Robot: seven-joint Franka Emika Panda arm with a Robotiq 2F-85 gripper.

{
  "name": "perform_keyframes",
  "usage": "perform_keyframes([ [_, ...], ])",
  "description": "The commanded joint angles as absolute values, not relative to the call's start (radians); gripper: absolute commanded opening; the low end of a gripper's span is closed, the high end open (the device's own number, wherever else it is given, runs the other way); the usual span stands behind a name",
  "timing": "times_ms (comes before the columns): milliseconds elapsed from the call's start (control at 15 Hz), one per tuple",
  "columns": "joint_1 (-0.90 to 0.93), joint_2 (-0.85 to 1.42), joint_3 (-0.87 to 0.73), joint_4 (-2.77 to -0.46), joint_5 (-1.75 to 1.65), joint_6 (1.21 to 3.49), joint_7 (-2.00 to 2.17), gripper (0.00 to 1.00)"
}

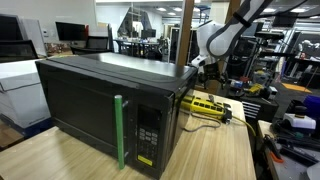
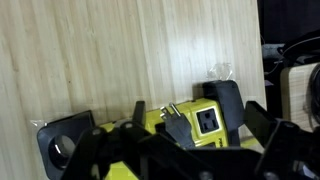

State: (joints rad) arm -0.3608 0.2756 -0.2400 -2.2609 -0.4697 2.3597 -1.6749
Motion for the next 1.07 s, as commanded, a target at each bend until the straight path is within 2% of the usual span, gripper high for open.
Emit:
perform_keyframes([
  [0,-0.363,0.208,-0.232,-2.331,-0.435,2.366,-1.788,1.0],
  [1000,-0.333,0.18,-0.242,-2.385,-0.446,2.363,-1.937,1.0],
])
